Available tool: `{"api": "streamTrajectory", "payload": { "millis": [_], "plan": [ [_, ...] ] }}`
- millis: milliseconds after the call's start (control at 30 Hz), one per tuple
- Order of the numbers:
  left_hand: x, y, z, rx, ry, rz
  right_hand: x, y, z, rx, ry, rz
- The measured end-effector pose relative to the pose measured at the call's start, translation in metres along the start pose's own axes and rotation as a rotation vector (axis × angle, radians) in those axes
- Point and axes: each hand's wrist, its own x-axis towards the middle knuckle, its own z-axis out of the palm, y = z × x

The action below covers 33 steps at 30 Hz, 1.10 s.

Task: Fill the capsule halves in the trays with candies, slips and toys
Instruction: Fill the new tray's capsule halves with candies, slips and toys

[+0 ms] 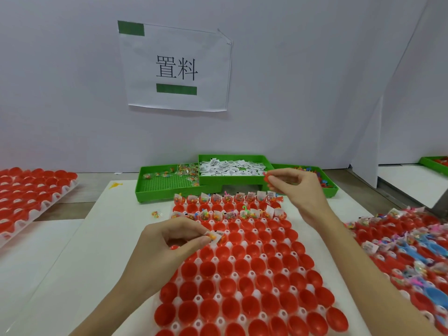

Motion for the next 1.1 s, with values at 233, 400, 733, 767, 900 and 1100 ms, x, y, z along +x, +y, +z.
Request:
{"api": "streamTrajectory", "payload": {
  "millis": [233, 400, 733, 767, 900, 1100],
  "plan": [
    [-0.001, 0.0, 0.003, 0.011, -0.03, 0.021, -0.057, -0.045, 0.045, -0.101, -0.397, -0.096],
    [-0.001, -0.001, 0.003, 0.064, -0.002, 0.054, -0.073, -0.048, 0.058, -0.133, -0.554, -0.148],
    [-0.004, -0.001, 0.01, 0.047, 0.085, 0.085, -0.076, -0.045, 0.053, -0.096, -0.567, -0.177],
    [-0.003, -0.001, 0.011, 0.048, 0.089, 0.091, -0.076, -0.045, 0.053, -0.094, -0.568, -0.178],
    [-0.003, 0.001, 0.013, 0.016, 0.101, 0.104, -0.079, -0.044, 0.057, -0.125, -0.525, -0.214],
    [-0.003, 0.003, 0.013, -0.043, 0.015, 0.082, -0.068, -0.041, 0.043, -0.116, -0.49, -0.16]
  ]
}}
